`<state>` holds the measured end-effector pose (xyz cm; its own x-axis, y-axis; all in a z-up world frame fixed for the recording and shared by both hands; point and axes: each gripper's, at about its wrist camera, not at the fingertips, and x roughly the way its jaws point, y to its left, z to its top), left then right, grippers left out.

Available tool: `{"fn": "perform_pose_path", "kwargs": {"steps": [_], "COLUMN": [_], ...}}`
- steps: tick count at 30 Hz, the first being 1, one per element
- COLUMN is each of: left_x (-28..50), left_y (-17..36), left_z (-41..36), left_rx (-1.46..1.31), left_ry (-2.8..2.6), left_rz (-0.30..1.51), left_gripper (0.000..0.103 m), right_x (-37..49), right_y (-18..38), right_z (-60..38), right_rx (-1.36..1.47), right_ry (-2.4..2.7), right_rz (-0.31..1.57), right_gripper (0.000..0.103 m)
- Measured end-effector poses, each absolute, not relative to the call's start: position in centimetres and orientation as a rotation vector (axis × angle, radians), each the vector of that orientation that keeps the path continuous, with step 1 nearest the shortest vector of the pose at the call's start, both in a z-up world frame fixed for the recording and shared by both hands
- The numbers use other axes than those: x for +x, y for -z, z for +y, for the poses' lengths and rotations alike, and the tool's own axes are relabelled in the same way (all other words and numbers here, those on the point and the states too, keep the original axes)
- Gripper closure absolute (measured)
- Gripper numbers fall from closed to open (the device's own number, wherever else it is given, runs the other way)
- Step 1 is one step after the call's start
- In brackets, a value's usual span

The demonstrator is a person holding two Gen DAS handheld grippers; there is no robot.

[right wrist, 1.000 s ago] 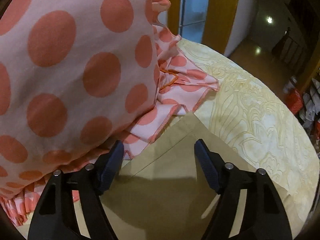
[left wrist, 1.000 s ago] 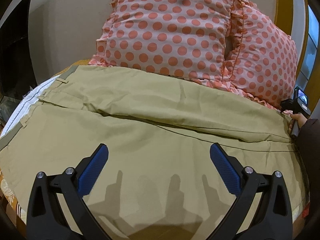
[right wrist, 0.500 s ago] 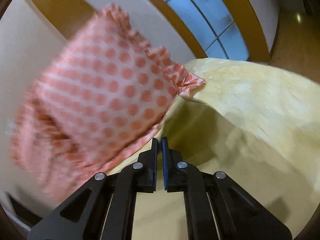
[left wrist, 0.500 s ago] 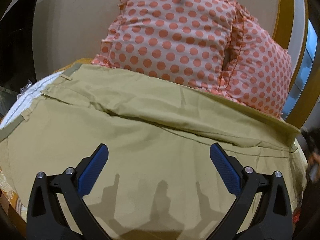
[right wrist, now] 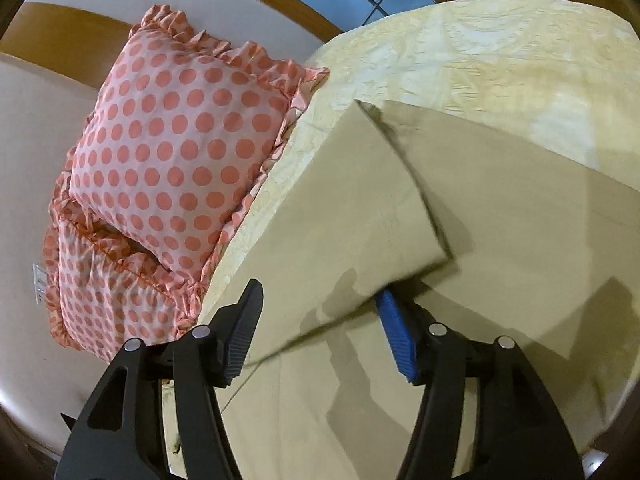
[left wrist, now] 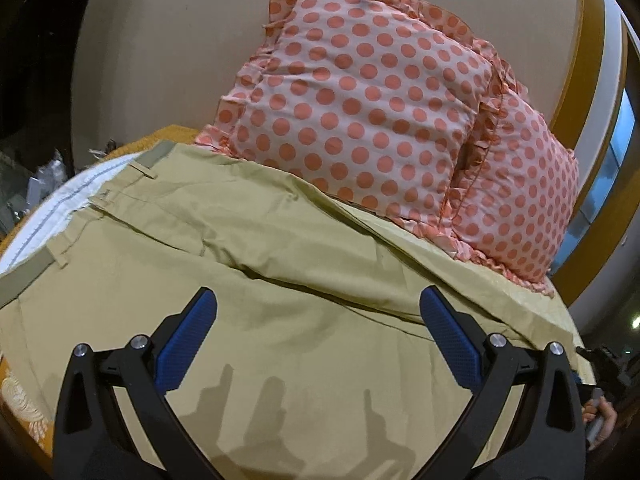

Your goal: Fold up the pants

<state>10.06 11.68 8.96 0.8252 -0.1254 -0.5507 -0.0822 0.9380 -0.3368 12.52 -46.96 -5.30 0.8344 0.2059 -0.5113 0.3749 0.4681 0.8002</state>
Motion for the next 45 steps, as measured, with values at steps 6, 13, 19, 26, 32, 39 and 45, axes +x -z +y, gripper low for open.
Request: {"fn": "perform_pose_path", "kwargs": {"steps": [6,13,19,26,32,39,45], "left_x": [14.1,23.6,29.7,21.0,4.3,-1.8,-4.6], "left_y": [-8.7,-6.2,-2.8,-8.3,-8.4,-2.3,-2.7], "left_z": [13.5,15.4,16.5,17.8,18.5,18.7,19.1], "left_rx": [-0.487,-0.651,-0.671,-0.666,-0.633,-0.723,-0.643], "left_ry": [0.106,0.069,0.005,0.074,0.058,-0.006,-0.101], "left_rz": [0.641,0.815,0.928,0.729,0.646,0.74,0.653], "left_gripper": [0.002,0.008,0.076,0.099,0.098,0.098,0.051], "right_x": [13.1,7.0,7.1,6.0,3.9,1.6,-1.3], "right_y": [5.7,3.0,3.0,1.6,3.5,5.2,4.8], "right_z": [-48.4,-49.6,-49.5,-49.2,-49.7,-49.3,-49.4], "right_rx": [1.101,1.045,1.046,0.974,0.962,0.919,0.821], "right_ry": [0.052,0.031,0.025,0.037,0.087,0.189,0.419], "right_rz": [0.515,0.306,0.306,0.289,0.331,0.383,0.361], "right_gripper": [0.101,0.101,0.101,0.101,0.101,0.101,0.023]}}
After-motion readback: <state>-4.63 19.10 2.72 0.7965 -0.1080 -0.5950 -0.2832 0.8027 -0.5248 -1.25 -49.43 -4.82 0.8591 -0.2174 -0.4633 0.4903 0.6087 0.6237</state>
